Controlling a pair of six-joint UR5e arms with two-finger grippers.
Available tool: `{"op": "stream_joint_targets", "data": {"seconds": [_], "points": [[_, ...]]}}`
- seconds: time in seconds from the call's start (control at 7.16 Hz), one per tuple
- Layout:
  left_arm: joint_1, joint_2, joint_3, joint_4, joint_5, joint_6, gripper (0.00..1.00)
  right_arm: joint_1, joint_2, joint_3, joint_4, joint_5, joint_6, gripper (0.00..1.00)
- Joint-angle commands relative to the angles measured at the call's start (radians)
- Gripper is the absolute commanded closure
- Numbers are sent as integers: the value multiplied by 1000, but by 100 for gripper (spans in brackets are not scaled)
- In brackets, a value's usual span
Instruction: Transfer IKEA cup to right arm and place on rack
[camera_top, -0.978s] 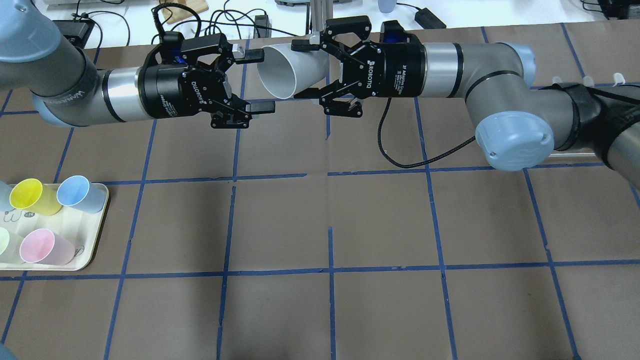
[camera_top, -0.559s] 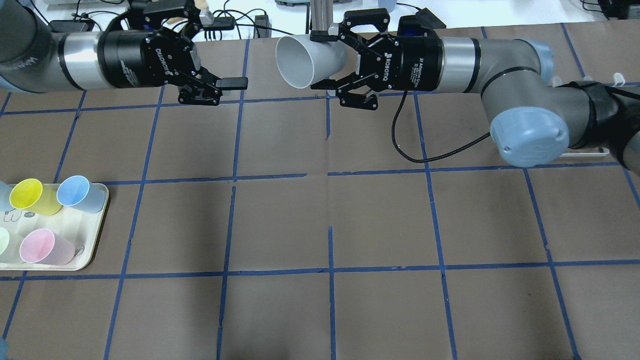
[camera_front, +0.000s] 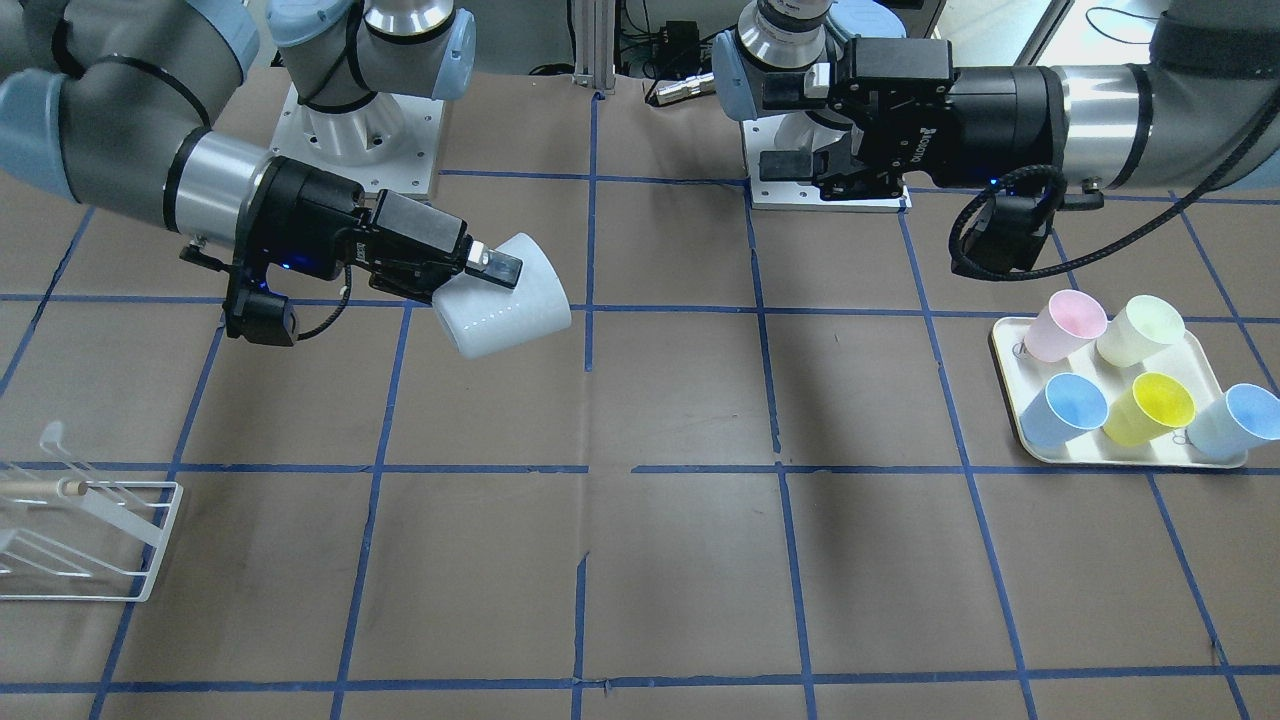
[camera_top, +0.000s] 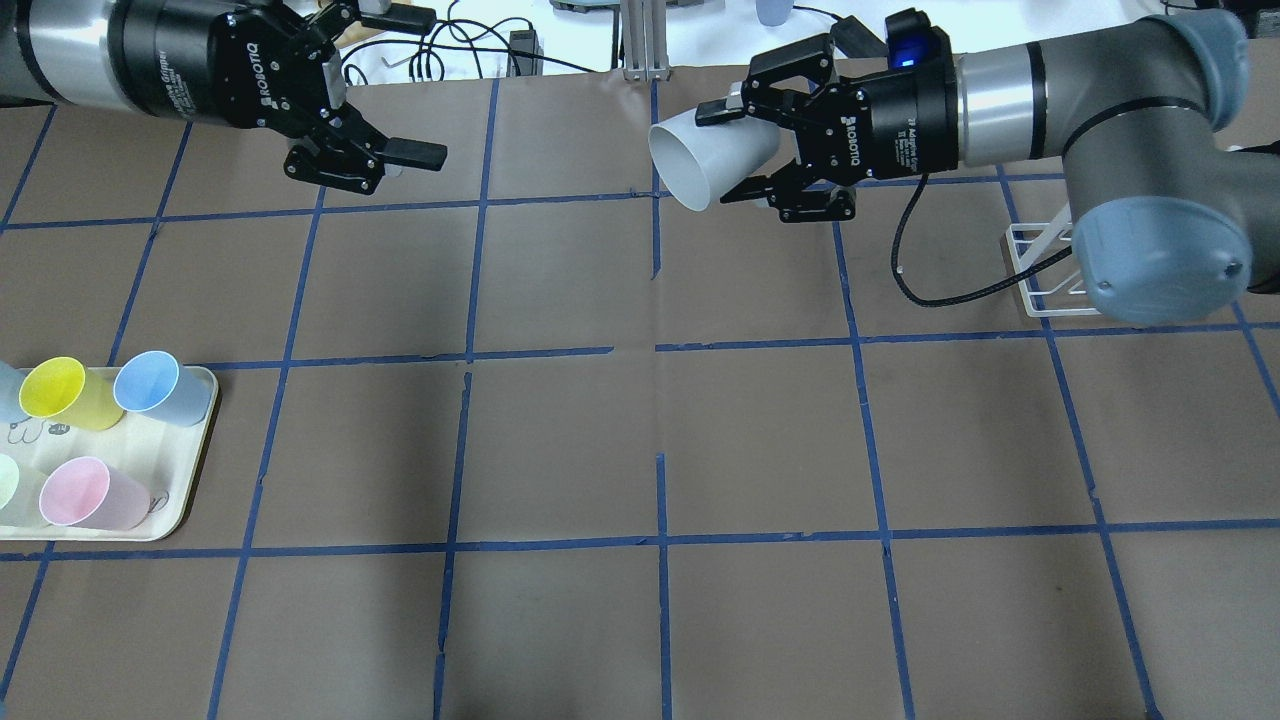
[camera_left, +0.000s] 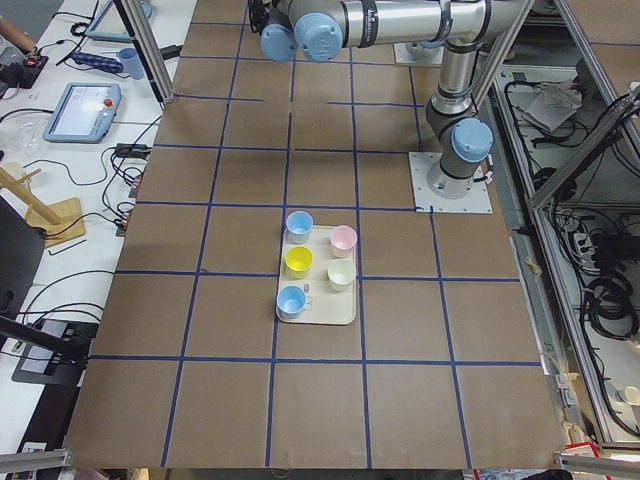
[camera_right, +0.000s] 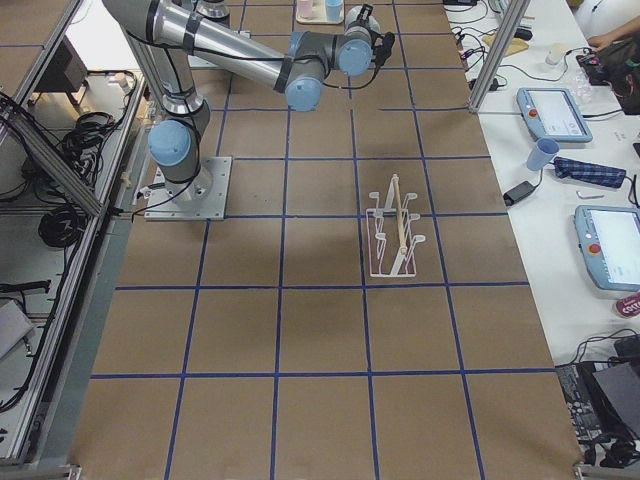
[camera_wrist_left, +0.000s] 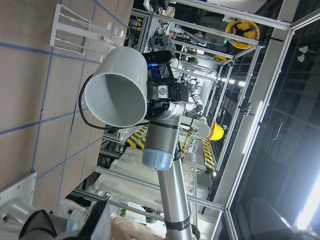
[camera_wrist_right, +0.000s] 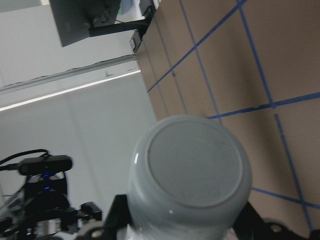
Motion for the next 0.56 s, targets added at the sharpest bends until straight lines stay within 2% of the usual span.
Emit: {"op": "stream_joint_targets", "data": {"seconds": [0.0, 0.28, 0.42], "points": [[-22, 46, 8, 384, 348, -475, 10, -5, -73, 2, -6, -325, -15, 71], [-156, 81, 8, 604, 555, -697, 9, -6, -73, 2, -7, -526, -109, 81], [-247, 80, 4, 707, 731, -910, 9, -3, -73, -3, -17, -647, -203, 85]]}}
